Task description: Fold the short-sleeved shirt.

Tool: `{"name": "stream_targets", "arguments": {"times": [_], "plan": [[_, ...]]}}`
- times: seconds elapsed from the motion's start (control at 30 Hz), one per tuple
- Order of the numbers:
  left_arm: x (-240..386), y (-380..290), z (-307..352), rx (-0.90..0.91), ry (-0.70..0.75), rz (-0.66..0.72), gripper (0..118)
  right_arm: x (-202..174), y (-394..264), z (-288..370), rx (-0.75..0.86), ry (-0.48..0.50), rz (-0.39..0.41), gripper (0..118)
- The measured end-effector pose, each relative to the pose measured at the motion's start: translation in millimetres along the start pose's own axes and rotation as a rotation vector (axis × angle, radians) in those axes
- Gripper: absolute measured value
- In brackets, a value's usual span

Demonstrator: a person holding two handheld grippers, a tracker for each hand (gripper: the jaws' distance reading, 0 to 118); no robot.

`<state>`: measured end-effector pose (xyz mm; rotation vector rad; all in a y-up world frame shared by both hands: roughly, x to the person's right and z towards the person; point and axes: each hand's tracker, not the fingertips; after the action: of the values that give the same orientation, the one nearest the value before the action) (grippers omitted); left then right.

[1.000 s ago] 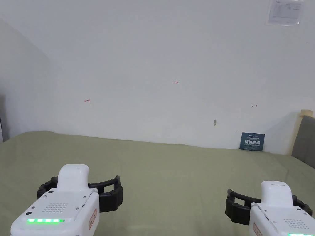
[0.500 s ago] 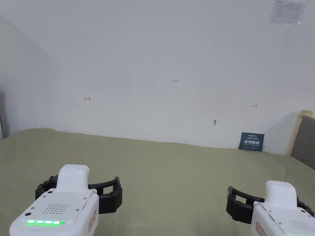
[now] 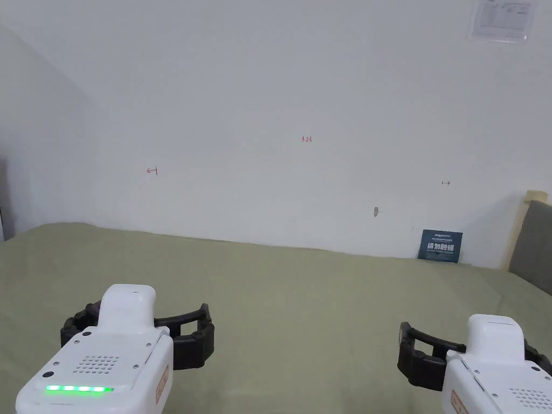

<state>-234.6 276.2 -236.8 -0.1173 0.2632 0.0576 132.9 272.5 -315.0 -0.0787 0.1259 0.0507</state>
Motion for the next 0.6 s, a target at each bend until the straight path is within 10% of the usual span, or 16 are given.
{"name": "stream_targets", "arguments": {"times": [0.6], "plan": [[2.4,3.2,2.3,0.008,-0.018,0.010,118,-4.5,0.5,-2.2,-0.034,0.000,0.045,118]]}}
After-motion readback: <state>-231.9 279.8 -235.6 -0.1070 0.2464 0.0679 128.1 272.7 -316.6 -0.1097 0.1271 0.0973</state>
